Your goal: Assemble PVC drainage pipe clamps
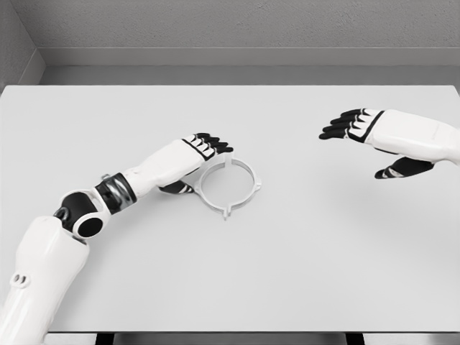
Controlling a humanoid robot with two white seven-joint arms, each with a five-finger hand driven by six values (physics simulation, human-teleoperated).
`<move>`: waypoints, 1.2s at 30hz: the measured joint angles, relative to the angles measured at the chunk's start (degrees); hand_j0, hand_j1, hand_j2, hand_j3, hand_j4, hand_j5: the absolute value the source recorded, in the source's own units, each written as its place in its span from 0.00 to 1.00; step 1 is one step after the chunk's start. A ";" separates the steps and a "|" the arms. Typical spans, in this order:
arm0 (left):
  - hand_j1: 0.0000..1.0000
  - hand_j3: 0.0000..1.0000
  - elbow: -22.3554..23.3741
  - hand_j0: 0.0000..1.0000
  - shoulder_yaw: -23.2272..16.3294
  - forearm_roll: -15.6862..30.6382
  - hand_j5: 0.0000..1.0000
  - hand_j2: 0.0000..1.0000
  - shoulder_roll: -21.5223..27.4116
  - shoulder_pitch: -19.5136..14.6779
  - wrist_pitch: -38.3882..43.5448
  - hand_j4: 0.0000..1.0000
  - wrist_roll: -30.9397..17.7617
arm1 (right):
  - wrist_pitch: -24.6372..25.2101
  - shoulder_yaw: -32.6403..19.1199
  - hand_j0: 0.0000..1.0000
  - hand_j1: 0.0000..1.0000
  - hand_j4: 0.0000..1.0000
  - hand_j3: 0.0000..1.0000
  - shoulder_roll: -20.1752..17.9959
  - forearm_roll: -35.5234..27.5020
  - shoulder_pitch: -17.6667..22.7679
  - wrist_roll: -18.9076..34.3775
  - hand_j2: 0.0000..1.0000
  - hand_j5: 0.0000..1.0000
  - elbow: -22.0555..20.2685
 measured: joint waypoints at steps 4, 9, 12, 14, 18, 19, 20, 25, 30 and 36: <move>1.00 1.00 -0.24 1.00 0.01 0.06 1.00 1.00 -0.08 0.00 0.00 1.00 -0.02 | 0.02 0.12 1.00 1.00 1.00 1.00 -0.12 0.04 0.18 0.00 1.00 1.00 -0.37; 1.00 1.00 -0.26 1.00 0.03 0.08 1.00 1.00 -0.16 -0.53 0.00 1.00 -0.02 | 0.02 0.15 1.00 1.00 1.00 1.00 -0.25 0.09 0.18 0.00 1.00 1.00 -0.55; 1.00 1.00 -0.10 1.00 0.04 0.07 1.00 1.00 -0.43 -0.62 0.00 1.00 -0.02 | 0.02 0.15 1.00 1.00 1.00 1.00 -0.26 0.08 0.18 0.00 1.00 1.00 -0.58; 1.00 1.00 -0.02 1.00 0.04 0.07 1.00 1.00 -0.69 -0.88 0.00 1.00 -0.02 | 0.02 0.15 1.00 1.00 1.00 1.00 -0.27 0.07 0.26 0.00 1.00 1.00 -0.59; 1.00 1.00 0.05 1.00 0.05 0.06 1.00 1.00 -1.12 -0.88 -0.01 1.00 -0.03 | 0.02 0.16 1.00 1.00 1.00 1.00 -0.26 0.03 0.18 0.00 1.00 1.00 -0.60; 1.00 1.00 0.06 1.00 0.14 0.07 1.00 1.00 -1.16 -0.88 -0.01 1.00 -0.03 | 0.02 0.16 1.00 1.00 1.00 1.00 -0.27 0.03 0.18 0.00 1.00 1.00 -0.60; 1.00 1.00 0.07 1.00 0.28 0.09 1.00 1.00 -1.14 -0.88 -0.01 1.00 -0.03 | 0.02 0.16 1.00 1.00 1.00 1.00 -0.26 0.02 0.18 0.00 1.00 1.00 -0.60; 1.00 1.00 0.12 1.00 0.76 0.32 1.00 1.00 -0.75 -0.79 0.00 1.00 -0.02 | 0.02 0.16 1.00 1.00 1.00 1.00 -0.25 0.01 0.18 0.00 1.00 1.00 -0.60; 1.00 1.00 -0.88 1.00 0.90 3.29 1.00 1.00 2.07 0.00 -0.01 1.00 0.04 | 0.02 0.16 1.00 1.00 1.00 1.00 -0.25 0.01 0.18 0.00 1.00 1.00 -0.60; 1.00 1.00 -2.63 1.00 1.52 8.01 1.00 1.00 5.54 0.53 0.00 1.00 0.06 | 0.05 0.16 1.00 1.00 1.00 1.00 -0.20 0.01 0.09 0.00 1.00 1.00 -0.60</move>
